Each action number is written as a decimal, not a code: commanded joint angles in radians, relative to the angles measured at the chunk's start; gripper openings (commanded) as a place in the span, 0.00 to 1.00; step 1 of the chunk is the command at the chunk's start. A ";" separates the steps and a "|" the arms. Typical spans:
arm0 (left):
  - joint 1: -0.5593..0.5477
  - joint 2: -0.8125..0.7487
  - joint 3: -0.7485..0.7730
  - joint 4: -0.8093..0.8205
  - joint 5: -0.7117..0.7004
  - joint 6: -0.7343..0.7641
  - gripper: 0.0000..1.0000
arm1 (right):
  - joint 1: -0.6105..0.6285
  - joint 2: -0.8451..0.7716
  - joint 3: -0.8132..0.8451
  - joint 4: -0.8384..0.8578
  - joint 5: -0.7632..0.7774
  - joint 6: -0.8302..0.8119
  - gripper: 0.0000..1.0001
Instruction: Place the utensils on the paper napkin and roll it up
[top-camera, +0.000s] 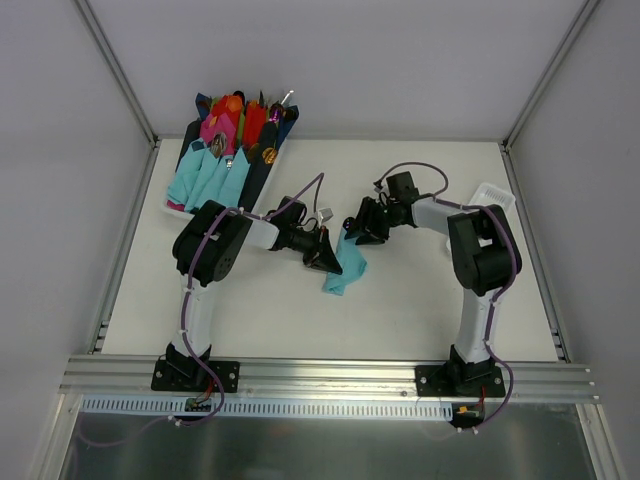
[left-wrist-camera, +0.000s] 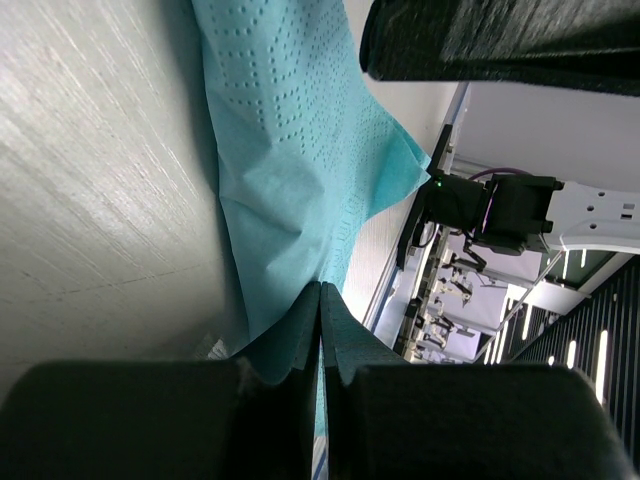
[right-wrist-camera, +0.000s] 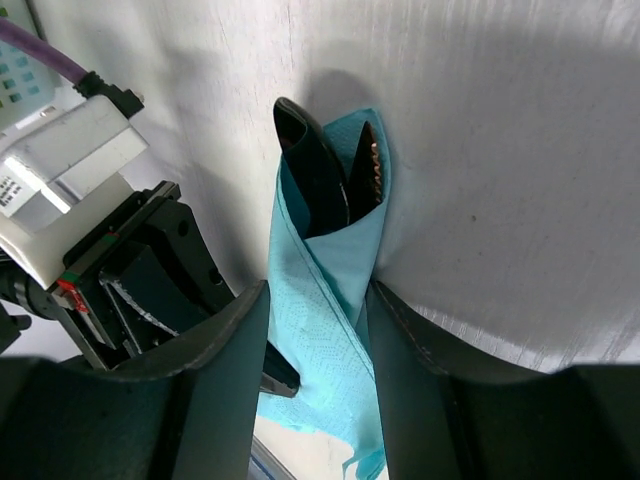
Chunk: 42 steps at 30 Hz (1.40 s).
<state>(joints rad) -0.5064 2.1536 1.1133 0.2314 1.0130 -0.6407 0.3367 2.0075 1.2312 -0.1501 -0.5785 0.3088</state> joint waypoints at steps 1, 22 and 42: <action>0.006 0.051 -0.040 -0.084 -0.126 0.059 0.00 | 0.019 0.027 -0.004 -0.169 0.124 -0.092 0.48; 0.011 0.060 -0.013 -0.099 -0.131 0.059 0.00 | 0.047 0.080 0.105 -0.327 0.154 -0.116 0.34; 0.019 0.068 -0.009 -0.103 -0.129 0.059 0.00 | 0.051 0.108 0.131 -0.319 0.114 -0.048 0.00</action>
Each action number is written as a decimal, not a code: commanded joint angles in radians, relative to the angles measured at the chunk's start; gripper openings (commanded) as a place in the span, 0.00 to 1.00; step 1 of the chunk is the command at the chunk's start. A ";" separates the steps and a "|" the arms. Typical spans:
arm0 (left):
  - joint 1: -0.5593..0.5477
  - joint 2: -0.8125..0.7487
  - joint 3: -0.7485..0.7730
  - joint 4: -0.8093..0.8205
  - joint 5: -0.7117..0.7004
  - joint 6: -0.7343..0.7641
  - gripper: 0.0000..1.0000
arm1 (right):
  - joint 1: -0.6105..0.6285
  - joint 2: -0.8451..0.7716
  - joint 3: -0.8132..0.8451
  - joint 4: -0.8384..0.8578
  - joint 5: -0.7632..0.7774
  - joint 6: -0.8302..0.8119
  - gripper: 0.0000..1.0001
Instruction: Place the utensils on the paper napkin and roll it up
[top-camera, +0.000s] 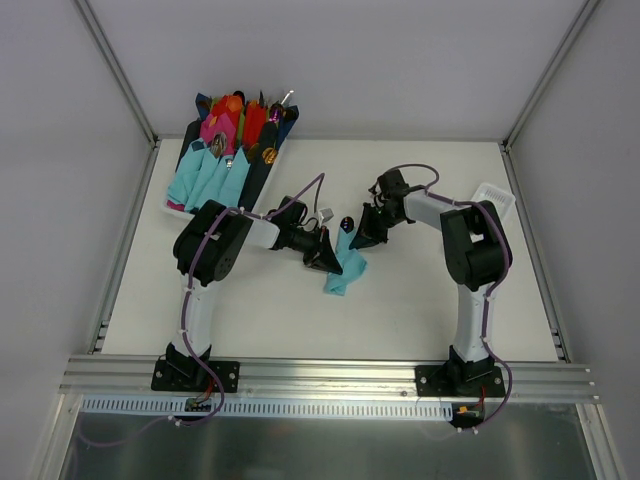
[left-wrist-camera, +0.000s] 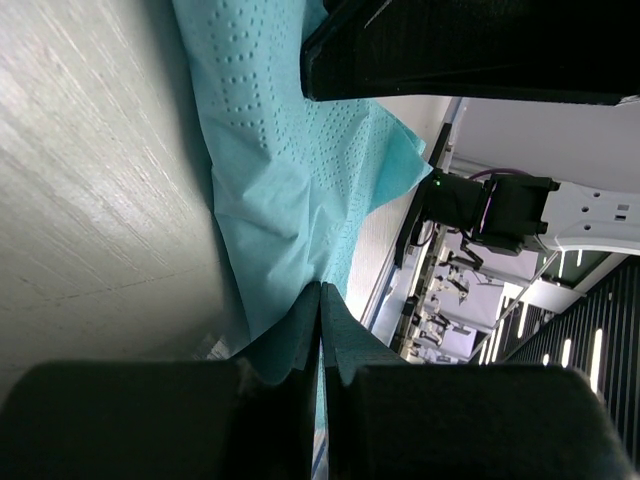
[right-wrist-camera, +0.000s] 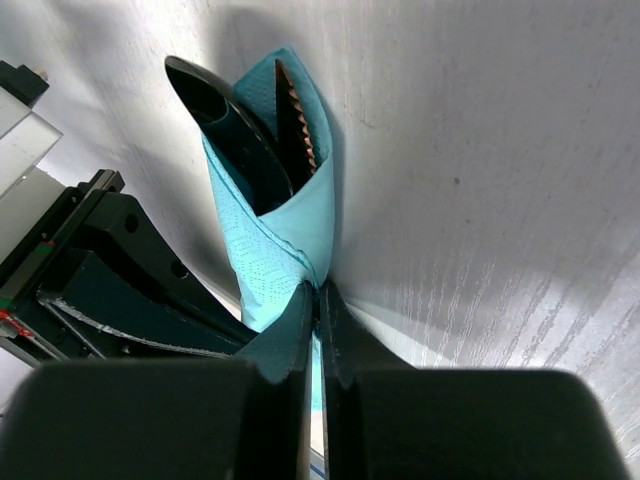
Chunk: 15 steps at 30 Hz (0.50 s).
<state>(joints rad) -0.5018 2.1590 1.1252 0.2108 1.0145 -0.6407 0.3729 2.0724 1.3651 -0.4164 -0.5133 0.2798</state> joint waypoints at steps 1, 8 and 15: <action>0.017 0.061 -0.021 -0.082 -0.128 0.061 0.00 | 0.017 0.041 -0.012 -0.044 0.042 -0.022 0.00; 0.022 -0.010 -0.021 -0.082 -0.097 0.105 0.10 | 0.015 -0.034 -0.125 0.131 -0.022 0.007 0.00; 0.062 -0.146 -0.022 -0.099 -0.056 0.151 0.30 | 0.015 -0.103 -0.182 0.258 -0.065 -0.005 0.00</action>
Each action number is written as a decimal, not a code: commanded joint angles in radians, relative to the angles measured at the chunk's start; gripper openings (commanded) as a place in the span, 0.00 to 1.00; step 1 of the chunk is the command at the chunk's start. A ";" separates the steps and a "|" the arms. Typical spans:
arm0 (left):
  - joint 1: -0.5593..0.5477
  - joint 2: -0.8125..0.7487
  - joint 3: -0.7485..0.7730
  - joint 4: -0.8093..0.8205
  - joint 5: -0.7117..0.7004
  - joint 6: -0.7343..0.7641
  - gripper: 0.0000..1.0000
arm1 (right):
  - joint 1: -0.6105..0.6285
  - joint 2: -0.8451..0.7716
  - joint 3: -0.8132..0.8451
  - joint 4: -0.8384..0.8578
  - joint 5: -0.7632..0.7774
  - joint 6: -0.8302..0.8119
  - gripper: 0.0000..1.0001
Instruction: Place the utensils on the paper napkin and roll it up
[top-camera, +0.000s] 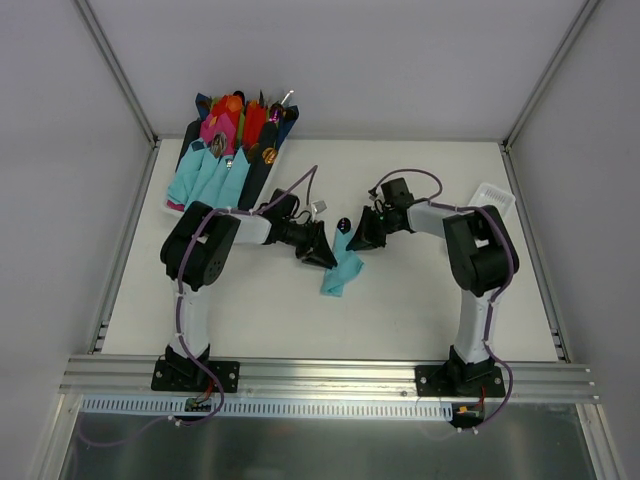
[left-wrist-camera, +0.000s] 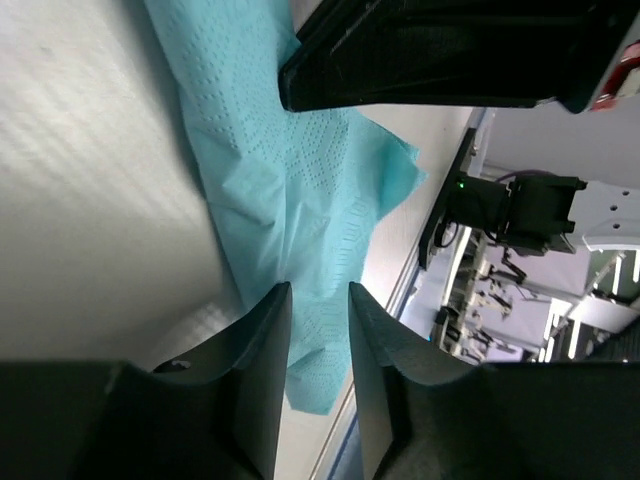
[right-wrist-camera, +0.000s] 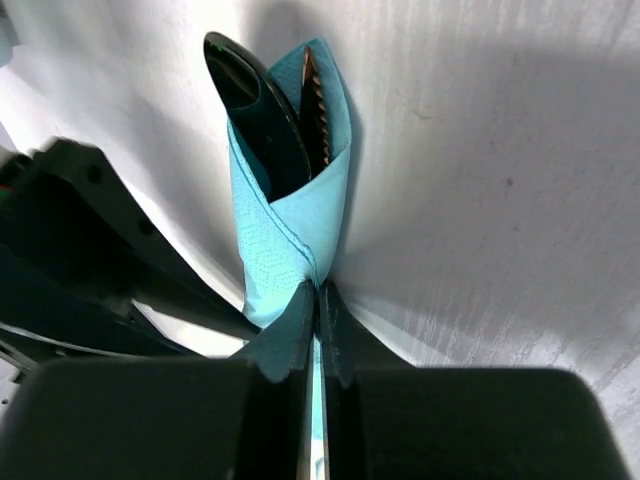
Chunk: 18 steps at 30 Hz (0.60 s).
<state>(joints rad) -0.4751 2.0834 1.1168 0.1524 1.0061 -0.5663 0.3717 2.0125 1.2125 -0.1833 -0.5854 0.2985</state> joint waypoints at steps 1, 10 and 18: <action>0.042 -0.092 -0.014 -0.046 -0.044 0.082 0.32 | 0.016 -0.046 -0.033 0.031 0.006 -0.028 0.00; 0.119 -0.105 -0.012 -0.082 -0.032 0.123 0.43 | 0.015 -0.113 -0.103 0.163 -0.025 -0.030 0.00; 0.121 -0.031 0.040 -0.044 0.018 0.154 0.46 | 0.016 -0.156 -0.186 0.338 -0.082 -0.004 0.00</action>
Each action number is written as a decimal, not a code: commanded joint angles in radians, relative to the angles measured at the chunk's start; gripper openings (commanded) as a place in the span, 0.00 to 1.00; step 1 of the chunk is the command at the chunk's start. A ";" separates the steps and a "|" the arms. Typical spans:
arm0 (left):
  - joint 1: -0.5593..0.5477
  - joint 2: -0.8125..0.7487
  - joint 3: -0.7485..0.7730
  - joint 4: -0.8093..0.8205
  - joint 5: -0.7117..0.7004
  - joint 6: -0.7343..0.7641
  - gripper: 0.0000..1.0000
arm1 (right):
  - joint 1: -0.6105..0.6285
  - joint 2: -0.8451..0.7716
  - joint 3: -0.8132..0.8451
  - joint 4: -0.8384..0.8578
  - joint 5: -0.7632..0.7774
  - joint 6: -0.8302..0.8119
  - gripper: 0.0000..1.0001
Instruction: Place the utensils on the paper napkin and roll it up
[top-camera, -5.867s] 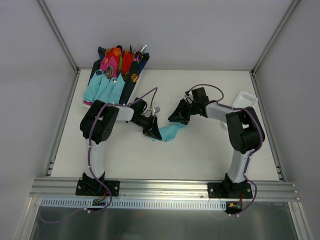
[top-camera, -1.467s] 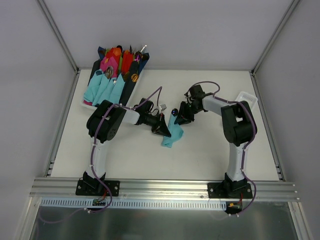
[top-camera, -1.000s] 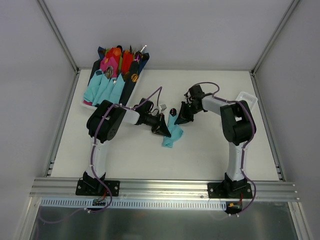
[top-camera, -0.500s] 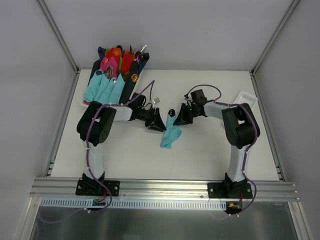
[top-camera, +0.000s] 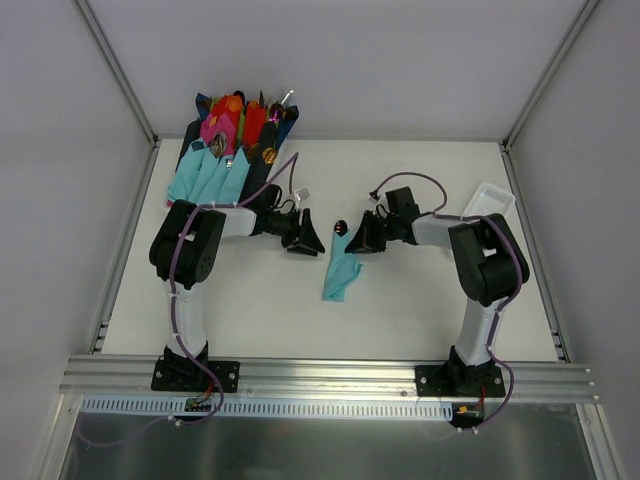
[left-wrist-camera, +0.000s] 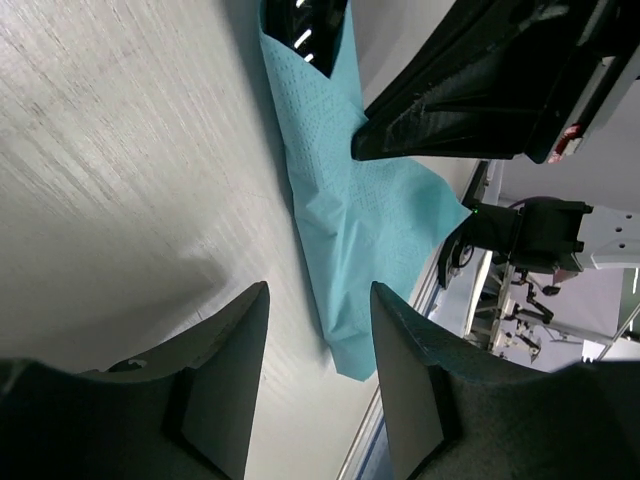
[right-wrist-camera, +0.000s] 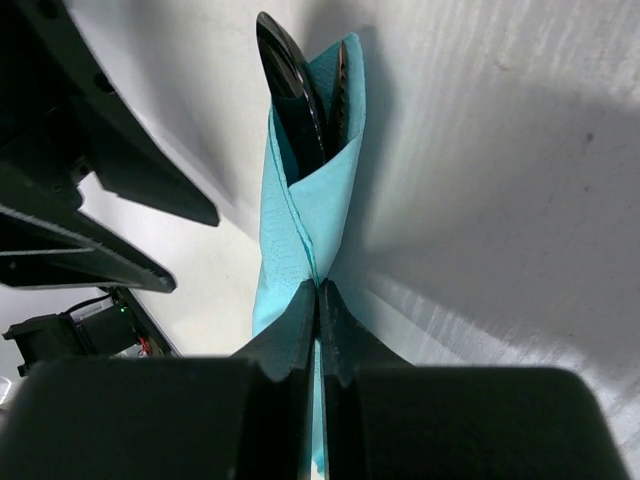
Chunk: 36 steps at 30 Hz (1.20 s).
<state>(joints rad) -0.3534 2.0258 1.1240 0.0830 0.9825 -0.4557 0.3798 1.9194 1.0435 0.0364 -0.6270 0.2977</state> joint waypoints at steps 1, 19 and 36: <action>-0.001 0.036 0.031 0.046 0.051 0.026 0.46 | 0.008 -0.068 -0.025 0.132 -0.051 0.003 0.00; -0.002 0.077 -0.135 0.551 0.139 -0.212 0.54 | 0.007 -0.095 -0.109 0.457 -0.178 0.187 0.00; 0.002 0.128 -0.188 1.073 0.185 -0.533 0.53 | 0.008 -0.076 -0.138 0.615 -0.249 0.274 0.00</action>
<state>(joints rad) -0.3691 2.1300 0.9432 0.8639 1.1011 -0.8448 0.3824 1.8862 0.8989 0.5571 -0.8154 0.5430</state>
